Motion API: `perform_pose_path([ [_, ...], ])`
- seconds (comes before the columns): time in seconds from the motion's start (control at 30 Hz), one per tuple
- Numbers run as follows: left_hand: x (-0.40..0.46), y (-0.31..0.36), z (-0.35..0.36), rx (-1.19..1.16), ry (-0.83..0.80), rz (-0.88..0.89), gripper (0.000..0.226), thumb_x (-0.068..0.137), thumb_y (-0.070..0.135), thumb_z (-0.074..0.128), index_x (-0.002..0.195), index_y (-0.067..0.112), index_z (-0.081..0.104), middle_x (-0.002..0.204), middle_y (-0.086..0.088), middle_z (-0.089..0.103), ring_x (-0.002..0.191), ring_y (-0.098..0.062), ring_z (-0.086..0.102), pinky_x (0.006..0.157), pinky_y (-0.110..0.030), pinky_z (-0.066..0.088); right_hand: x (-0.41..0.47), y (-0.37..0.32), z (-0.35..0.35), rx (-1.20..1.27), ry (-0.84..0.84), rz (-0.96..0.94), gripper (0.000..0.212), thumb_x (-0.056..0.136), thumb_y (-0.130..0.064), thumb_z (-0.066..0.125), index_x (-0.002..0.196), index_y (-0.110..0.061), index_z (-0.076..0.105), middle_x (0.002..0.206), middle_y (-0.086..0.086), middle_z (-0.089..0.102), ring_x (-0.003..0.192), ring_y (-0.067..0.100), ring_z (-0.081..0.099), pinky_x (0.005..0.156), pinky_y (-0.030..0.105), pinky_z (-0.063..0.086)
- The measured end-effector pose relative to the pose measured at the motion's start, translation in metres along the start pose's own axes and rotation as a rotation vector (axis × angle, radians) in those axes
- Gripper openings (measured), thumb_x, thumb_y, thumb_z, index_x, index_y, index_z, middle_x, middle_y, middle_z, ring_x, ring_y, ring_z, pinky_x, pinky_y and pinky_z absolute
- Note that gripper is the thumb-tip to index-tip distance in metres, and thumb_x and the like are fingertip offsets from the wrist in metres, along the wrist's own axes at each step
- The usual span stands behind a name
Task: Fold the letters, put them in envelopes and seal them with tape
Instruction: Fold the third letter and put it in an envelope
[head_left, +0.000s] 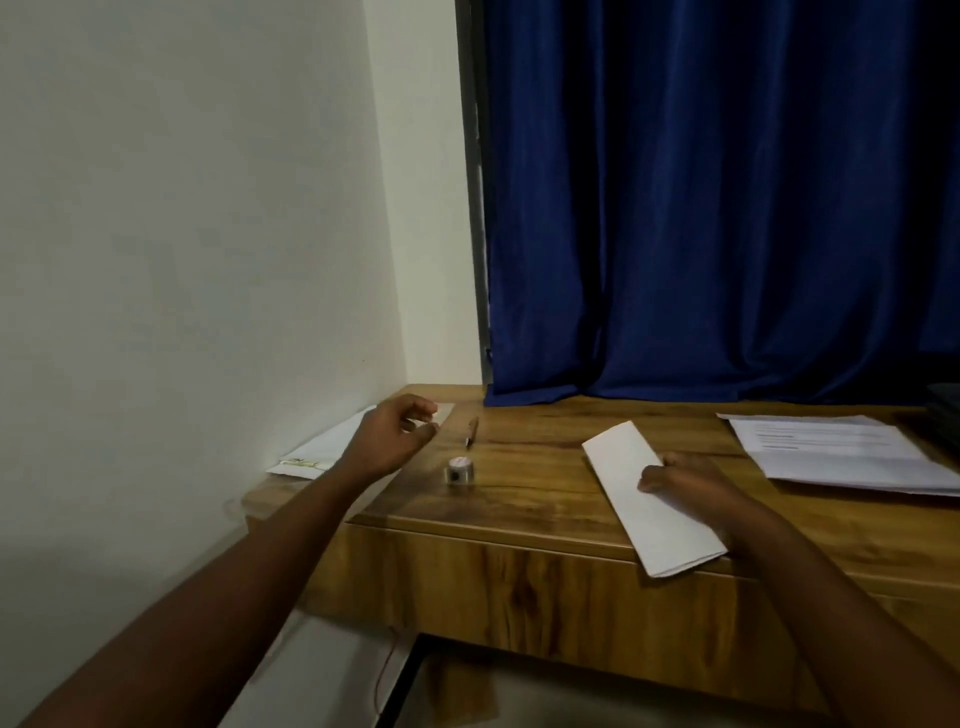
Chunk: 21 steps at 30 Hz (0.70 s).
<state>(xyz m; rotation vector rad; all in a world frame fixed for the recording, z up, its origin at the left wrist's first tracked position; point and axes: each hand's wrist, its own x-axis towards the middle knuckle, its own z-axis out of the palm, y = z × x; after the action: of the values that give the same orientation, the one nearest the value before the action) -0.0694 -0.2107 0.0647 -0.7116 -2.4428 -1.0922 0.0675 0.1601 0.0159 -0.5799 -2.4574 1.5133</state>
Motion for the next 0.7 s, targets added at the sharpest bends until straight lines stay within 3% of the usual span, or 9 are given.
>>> perform_pose_path([
  [0.07,0.009,-0.027,-0.019,0.143,0.027,-0.054,0.027,0.091,0.026,0.076,0.117,0.019,0.072,0.114,0.004,0.073,0.098,-0.012,0.066,0.086,-0.026,0.051,0.003,-0.001,0.002,0.068,-0.001,0.044,0.033,0.085,-0.022,0.074,0.112,-0.017,0.056,0.097,0.011,0.066,0.083,0.029,0.068,0.056,0.028,0.048],
  [0.17,0.024,-0.058,-0.034,0.359,-0.002,-0.177,0.038,0.091,0.030,0.075,0.125,0.016,0.067,0.128,-0.005,0.068,0.118,-0.023,0.062,0.098,-0.035,0.049,0.004,-0.004,0.006,0.082,0.012,0.092,0.041,0.085,-0.024,0.075,0.118,-0.016,0.051,0.096,0.010,0.062,0.080,0.028,0.064,0.052,0.027,0.047],
  [0.33,0.043,-0.080,-0.033,0.493,-0.141,-0.391,0.064,0.088,0.054,0.075,0.138,0.018,0.056,0.144,-0.006,0.056,0.133,-0.028,0.051,0.110,-0.043,0.044,0.004,-0.001,0.008,0.004,0.053,0.076,0.080,0.085,-0.055,0.075,0.147,-0.017,0.042,0.103,-0.002,0.052,0.079,0.017,0.054,0.055,0.028,0.041],
  [0.4,0.048,-0.083,-0.030,0.546,-0.187,-0.438,0.071,0.085,0.060,0.075,0.140,0.020,0.054,0.146,-0.005,0.055,0.134,-0.029,0.050,0.111,-0.044,0.043,0.004,0.001,0.008,0.007,0.068,0.052,0.082,0.085,-0.057,0.074,0.148,-0.015,0.042,0.099,-0.003,0.053,0.080,0.017,0.054,0.056,0.028,0.042],
  [0.43,0.050,-0.084,-0.030,0.579,-0.202,-0.452,0.072,0.084,0.062,0.075,0.140,0.020,0.054,0.146,-0.005,0.055,0.134,-0.029,0.050,0.111,-0.043,0.043,0.003,0.002,0.007,0.004,0.069,0.044,0.082,0.085,-0.056,0.074,0.148,-0.015,0.043,0.107,0.001,0.057,0.081,0.017,0.055,0.058,0.029,0.042],
  [0.5,0.053,-0.089,-0.029,0.622,-0.213,-0.458,0.067,0.086,0.059,0.073,0.137,0.018,0.057,0.143,-0.005,0.057,0.131,-0.029,0.052,0.107,-0.040,0.044,0.002,0.003,0.007,0.000,0.066,0.019,0.080,0.086,-0.054,0.073,0.148,-0.014,0.043,0.117,0.004,0.060,0.084,0.017,0.056,0.061,0.030,0.044],
  [0.6,0.055,-0.097,-0.032,0.584,-0.223,-0.471,0.055,0.090,0.049,0.074,0.127,0.010,0.064,0.133,-0.009,0.062,0.121,-0.027,0.058,0.092,-0.034,0.047,0.000,0.005,0.007,0.055,0.057,-0.022,0.072,0.088,-0.049,0.074,0.144,-0.013,0.047,0.097,-0.005,0.056,0.083,0.018,0.060,0.059,0.029,0.045],
  [0.7,0.056,-0.099,-0.038,0.566,-0.205,-0.469,0.041,0.092,0.039,0.074,0.116,0.005,0.073,0.123,-0.012,0.069,0.113,-0.029,0.063,0.091,-0.035,0.050,0.000,0.006,0.007,0.117,0.046,-0.052,0.069,0.089,-0.045,0.074,0.143,-0.013,0.047,0.092,-0.009,0.055,0.083,0.018,0.061,0.060,0.029,0.046],
])
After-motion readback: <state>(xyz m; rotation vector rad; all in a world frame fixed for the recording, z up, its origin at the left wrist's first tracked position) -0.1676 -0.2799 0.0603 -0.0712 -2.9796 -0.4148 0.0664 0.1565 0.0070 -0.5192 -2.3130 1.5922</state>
